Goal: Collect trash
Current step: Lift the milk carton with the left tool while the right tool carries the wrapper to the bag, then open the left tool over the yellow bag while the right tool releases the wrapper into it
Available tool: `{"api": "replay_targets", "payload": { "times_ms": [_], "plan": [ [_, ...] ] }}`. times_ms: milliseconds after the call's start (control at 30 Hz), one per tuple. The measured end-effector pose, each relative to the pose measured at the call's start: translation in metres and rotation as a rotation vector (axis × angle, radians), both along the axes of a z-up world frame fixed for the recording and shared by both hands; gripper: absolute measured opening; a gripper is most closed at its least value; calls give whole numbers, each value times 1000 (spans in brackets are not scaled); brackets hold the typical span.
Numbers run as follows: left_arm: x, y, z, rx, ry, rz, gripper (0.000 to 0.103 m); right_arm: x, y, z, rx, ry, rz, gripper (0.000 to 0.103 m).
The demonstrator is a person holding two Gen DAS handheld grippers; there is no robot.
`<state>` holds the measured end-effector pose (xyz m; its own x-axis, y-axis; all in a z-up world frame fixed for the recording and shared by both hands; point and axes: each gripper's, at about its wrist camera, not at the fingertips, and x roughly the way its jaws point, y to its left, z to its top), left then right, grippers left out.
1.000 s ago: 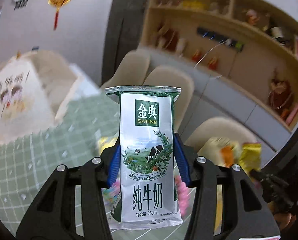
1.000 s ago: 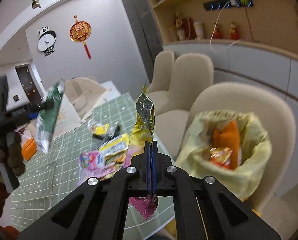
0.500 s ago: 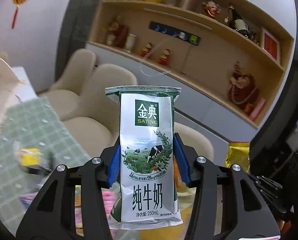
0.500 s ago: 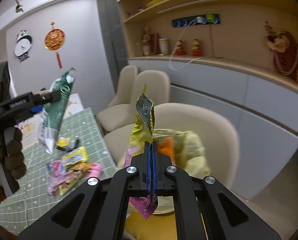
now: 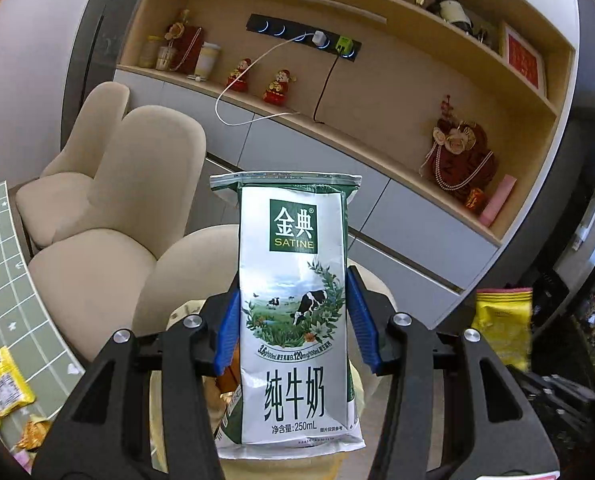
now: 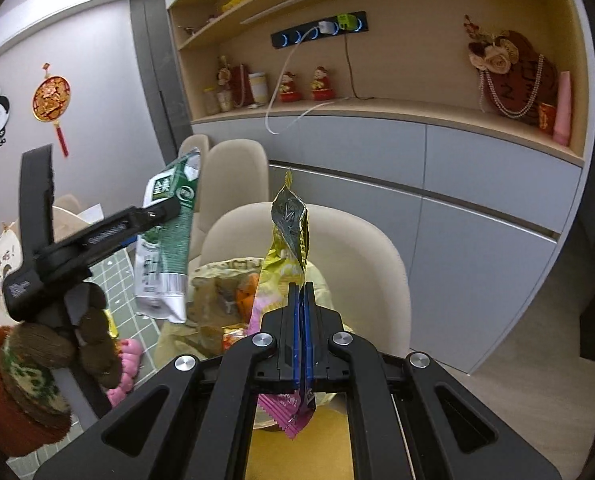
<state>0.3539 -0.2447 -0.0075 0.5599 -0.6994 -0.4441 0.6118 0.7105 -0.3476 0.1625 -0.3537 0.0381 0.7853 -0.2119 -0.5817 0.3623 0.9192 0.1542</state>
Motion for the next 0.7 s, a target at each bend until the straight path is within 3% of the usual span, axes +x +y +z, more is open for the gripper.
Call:
{"api": "replay_targets", "payload": {
  "times_ms": [133, 200, 333, 400, 700],
  "plan": [
    [2, -24, -18, 48, -54, -5, 46, 7, -11, -9, 14, 8, -30, 4],
    [5, -33, -29, 62, -31, -21, 46, 11, -15, -12, 18, 12, -39, 4],
    [15, -29, -61, 75, 185, -83, 46, 18, -19, -21, 29, 18, -52, 4],
    [15, -20, -69, 82, 218, -77, 46, 23, -22, -25, 39, 24, -48, 4],
    [10, 37, -49, 64, 256, -56, 47, 69, -8, -46, 103, 47, 51, 4]
  ]
}}
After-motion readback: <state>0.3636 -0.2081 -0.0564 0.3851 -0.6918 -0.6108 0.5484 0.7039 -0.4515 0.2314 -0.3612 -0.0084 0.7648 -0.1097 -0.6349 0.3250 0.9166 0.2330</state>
